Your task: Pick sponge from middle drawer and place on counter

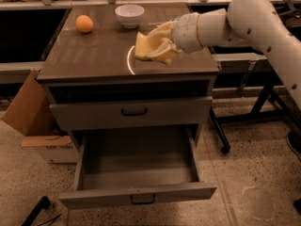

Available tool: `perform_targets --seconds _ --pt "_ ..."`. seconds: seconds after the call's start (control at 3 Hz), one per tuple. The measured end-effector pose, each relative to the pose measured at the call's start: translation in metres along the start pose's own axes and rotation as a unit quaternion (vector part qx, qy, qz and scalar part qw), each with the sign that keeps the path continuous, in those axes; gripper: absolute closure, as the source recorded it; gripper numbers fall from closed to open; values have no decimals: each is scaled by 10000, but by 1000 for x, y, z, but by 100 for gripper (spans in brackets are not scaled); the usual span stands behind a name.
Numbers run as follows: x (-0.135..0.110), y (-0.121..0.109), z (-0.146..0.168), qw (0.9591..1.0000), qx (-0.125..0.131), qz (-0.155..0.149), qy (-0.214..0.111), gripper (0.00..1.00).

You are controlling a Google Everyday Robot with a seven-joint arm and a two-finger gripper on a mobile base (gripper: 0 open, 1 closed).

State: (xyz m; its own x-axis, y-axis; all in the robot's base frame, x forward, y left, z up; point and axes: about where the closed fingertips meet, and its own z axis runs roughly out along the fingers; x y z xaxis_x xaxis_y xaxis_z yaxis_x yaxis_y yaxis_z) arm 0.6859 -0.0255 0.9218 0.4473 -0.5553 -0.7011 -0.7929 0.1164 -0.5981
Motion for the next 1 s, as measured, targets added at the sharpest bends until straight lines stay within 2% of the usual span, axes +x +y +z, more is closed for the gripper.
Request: perform_targets --seconds 0.33,1.0 --pt "-3 -33 13 9994 165 295 26 100" --pt "12 -60 50 9948 34 967 318 100"
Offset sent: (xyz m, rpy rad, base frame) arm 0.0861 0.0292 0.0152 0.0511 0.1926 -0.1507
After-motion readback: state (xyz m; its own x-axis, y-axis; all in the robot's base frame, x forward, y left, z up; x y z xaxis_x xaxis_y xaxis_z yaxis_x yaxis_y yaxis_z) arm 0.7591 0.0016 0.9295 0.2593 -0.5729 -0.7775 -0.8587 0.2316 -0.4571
